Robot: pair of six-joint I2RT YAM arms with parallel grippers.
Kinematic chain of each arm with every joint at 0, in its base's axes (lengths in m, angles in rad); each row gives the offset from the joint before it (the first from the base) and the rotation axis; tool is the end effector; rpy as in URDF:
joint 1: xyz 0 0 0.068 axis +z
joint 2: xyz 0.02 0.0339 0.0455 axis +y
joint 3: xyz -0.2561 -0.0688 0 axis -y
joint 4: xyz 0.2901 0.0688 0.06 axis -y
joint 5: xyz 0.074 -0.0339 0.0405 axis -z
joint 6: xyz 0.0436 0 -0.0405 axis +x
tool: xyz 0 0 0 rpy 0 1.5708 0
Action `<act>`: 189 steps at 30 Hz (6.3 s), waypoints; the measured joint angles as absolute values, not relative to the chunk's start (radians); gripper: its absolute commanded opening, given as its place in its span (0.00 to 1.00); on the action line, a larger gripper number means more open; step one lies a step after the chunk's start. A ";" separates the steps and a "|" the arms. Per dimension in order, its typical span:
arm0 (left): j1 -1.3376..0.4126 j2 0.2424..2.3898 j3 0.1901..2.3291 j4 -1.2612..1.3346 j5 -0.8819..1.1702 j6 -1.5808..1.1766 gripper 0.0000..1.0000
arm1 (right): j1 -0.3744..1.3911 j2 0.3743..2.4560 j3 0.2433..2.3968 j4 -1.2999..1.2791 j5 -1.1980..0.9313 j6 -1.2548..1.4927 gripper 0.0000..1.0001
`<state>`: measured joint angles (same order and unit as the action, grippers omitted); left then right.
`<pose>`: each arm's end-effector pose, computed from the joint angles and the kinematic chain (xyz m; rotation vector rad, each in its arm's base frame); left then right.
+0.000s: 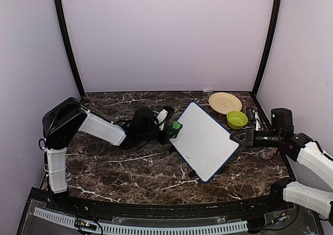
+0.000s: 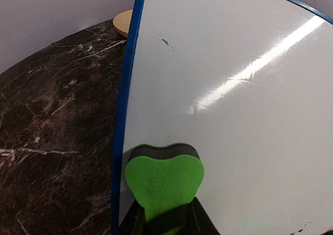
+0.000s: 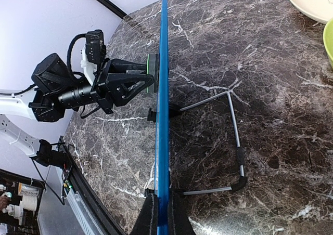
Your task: Erase the whiteboard
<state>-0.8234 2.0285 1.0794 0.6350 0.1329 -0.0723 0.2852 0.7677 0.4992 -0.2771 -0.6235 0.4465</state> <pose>0.3101 -0.3431 0.1061 0.8019 1.7773 -0.7296 0.2086 0.0877 0.2155 -0.2163 2.1832 1.0842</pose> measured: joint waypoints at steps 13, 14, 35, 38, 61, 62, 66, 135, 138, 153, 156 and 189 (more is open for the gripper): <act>-1.031 2.042 1.079 0.735 0.076 0.005 0.00 | 0.285 0.765 0.499 -0.283 -0.615 0.446 0.00; -1.038 2.043 1.077 0.743 0.071 0.003 0.00 | 0.285 0.765 0.499 -0.283 -0.615 0.446 0.00; -1.040 2.047 0.951 0.863 0.039 -0.080 0.00 | 0.285 0.762 0.499 -0.281 -0.620 0.446 0.00; -1.093 2.052 0.976 0.853 0.011 -0.047 0.00 | 0.285 0.761 0.499 -0.282 -0.619 0.446 0.00; -1.097 2.049 0.959 0.841 -0.060 -0.028 0.00 | 0.285 0.761 0.499 -0.277 -0.616 0.445 0.00; -1.076 2.047 0.957 0.841 -0.060 -0.032 0.00 | 0.285 0.761 0.499 -0.277 -0.616 0.445 0.00; -0.996 2.044 0.953 0.841 -0.060 -0.050 0.00 | 0.285 0.761 0.499 -0.277 -0.616 0.445 0.00; -1.044 2.037 1.453 0.191 0.107 0.115 0.00 | 0.282 0.761 0.499 -0.272 -0.626 0.438 0.00; -1.116 2.037 1.404 0.211 0.081 0.140 0.00 | 0.282 0.762 0.499 -0.273 -0.621 0.439 0.00; -1.280 2.041 1.296 0.291 -0.152 0.225 0.00 | 0.282 0.762 0.499 -0.275 -0.612 0.439 0.00; -1.283 2.059 1.359 0.261 -0.181 0.247 0.00 | 0.281 0.762 0.499 -0.275 -0.609 0.439 0.00; -1.282 2.036 1.289 0.253 -0.131 0.215 0.00 | 0.281 0.764 0.499 -0.275 -0.606 0.439 0.00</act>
<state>-1.2816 2.0361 1.2888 0.2527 -0.1310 0.2150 0.2813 0.7643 0.4992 -0.2752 -0.6056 0.4385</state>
